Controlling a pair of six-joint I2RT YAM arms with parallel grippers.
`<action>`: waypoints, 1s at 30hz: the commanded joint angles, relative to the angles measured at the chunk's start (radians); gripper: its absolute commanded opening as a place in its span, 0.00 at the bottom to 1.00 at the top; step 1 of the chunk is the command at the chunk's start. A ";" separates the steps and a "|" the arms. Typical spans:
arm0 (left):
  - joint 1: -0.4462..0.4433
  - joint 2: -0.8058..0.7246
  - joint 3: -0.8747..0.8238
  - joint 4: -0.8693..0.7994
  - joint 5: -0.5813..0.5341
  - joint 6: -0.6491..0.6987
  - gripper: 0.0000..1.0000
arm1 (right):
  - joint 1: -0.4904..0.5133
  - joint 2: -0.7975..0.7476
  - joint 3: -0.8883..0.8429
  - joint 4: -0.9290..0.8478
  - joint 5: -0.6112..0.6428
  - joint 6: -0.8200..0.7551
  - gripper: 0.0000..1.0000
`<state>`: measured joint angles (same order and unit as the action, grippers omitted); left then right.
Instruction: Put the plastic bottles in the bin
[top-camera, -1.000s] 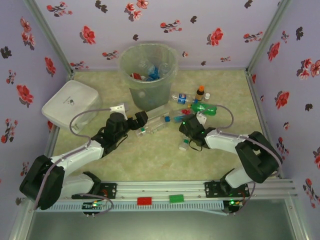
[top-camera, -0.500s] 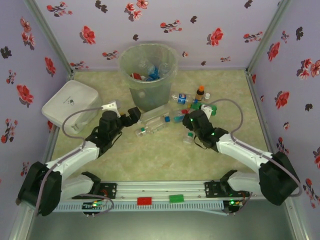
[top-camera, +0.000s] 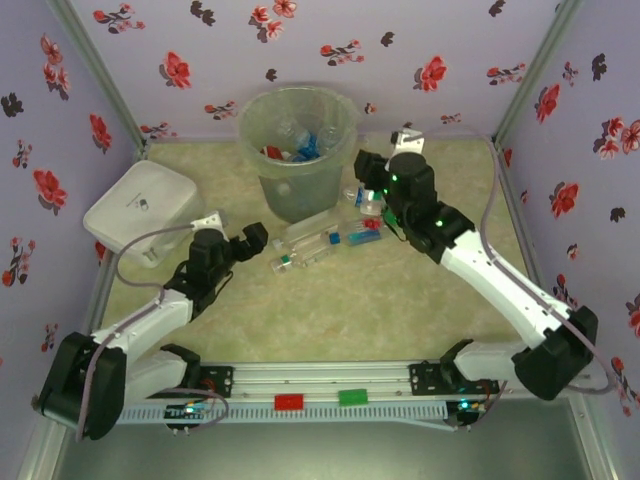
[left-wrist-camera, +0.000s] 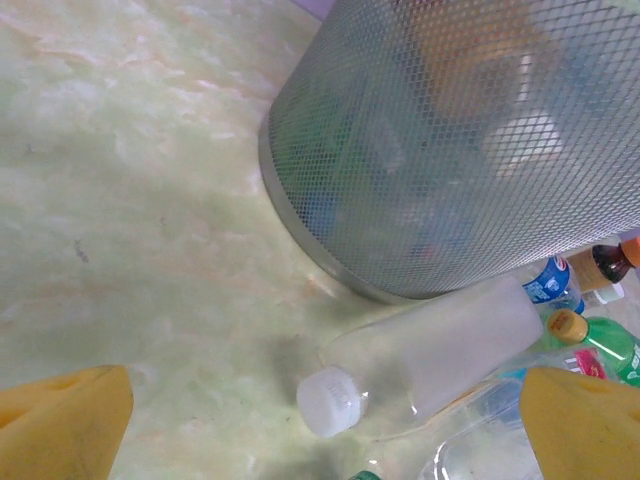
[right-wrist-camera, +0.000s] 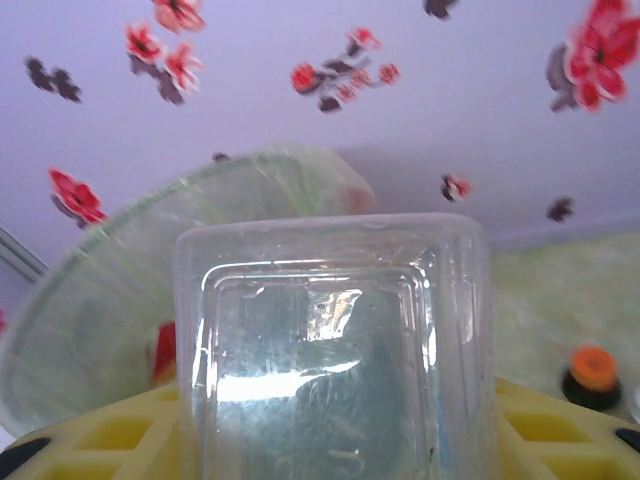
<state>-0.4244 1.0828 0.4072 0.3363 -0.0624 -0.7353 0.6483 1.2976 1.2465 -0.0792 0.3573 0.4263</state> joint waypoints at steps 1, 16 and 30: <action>0.024 -0.023 -0.011 0.027 0.046 -0.012 1.00 | 0.001 0.082 0.105 0.094 -0.067 -0.033 0.52; 0.046 -0.128 -0.060 0.002 0.099 -0.035 1.00 | -0.010 0.541 0.651 0.035 -0.212 0.032 0.52; 0.048 -0.174 -0.048 -0.082 0.163 0.057 1.00 | -0.029 0.783 0.913 -0.039 -0.271 0.084 0.82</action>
<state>-0.3855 0.9222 0.3576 0.2684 0.0769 -0.7185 0.6231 2.0739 2.1151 -0.1047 0.1085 0.4904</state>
